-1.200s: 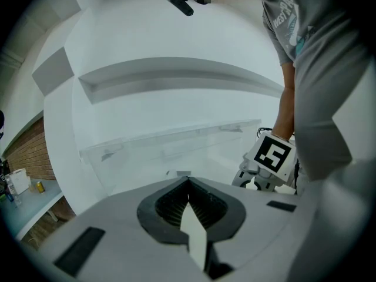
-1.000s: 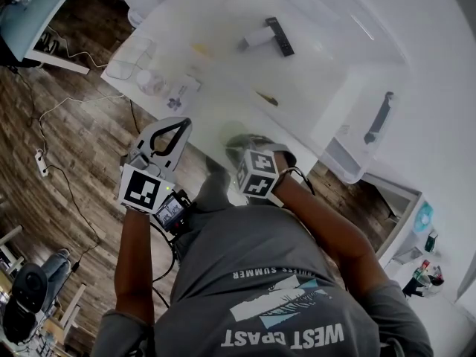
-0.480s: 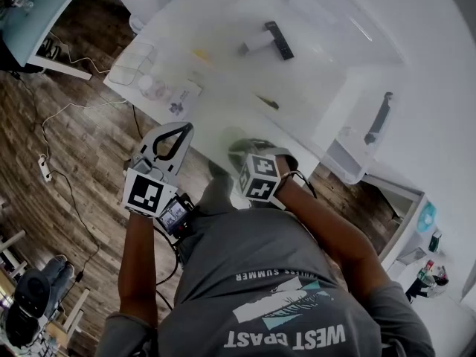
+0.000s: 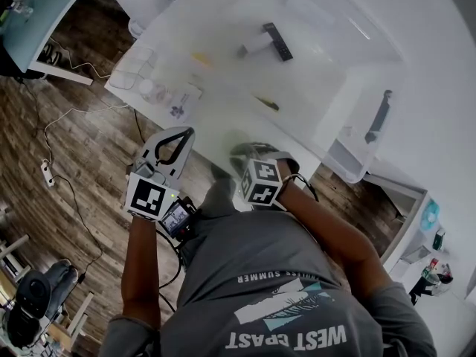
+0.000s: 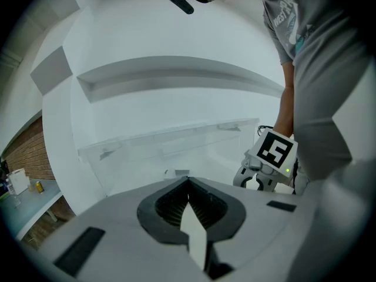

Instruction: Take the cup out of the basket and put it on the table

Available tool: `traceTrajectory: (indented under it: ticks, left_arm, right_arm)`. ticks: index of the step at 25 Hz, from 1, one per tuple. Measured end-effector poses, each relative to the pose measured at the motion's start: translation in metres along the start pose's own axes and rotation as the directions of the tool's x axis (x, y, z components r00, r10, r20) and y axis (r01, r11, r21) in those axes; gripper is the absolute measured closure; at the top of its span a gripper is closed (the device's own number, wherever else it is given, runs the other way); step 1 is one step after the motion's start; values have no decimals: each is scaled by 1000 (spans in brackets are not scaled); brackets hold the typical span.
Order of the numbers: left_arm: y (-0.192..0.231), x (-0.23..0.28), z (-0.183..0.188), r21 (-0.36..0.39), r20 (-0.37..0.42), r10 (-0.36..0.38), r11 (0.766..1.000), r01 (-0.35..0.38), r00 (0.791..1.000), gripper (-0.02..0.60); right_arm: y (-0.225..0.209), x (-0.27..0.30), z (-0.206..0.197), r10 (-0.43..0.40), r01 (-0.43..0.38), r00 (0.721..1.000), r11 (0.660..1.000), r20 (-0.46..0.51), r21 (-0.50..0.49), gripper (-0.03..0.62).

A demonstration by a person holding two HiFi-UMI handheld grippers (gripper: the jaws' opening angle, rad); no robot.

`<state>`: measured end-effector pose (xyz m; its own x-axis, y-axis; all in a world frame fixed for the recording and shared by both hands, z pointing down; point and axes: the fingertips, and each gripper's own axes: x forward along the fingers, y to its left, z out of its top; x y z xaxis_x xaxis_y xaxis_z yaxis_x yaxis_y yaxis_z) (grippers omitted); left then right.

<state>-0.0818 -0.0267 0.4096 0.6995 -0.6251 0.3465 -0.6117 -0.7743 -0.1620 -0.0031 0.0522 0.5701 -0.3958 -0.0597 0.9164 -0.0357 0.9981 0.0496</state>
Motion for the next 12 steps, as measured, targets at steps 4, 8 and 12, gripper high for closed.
traceTrajectory:
  ticks: [4, 8, 12]
  left_arm:
    - [1, -1, 1, -2, 0, 4, 1000, -4, 1000, 572]
    - [0, -2, 0, -2, -1, 5, 1000, -5, 1000, 572]
    - [-1, -3, 1, 6, 1, 5, 1000, -5, 1000, 572]
  right_arm:
    - [1, -2, -1, 3, -3, 1000, 1000, -3, -3, 534]
    - [3, -3, -2, 5, -5, 1000, 1000, 1, 0, 526]
    - [2, -9, 1, -11, 10, 1000, 1000, 21, 9, 525]
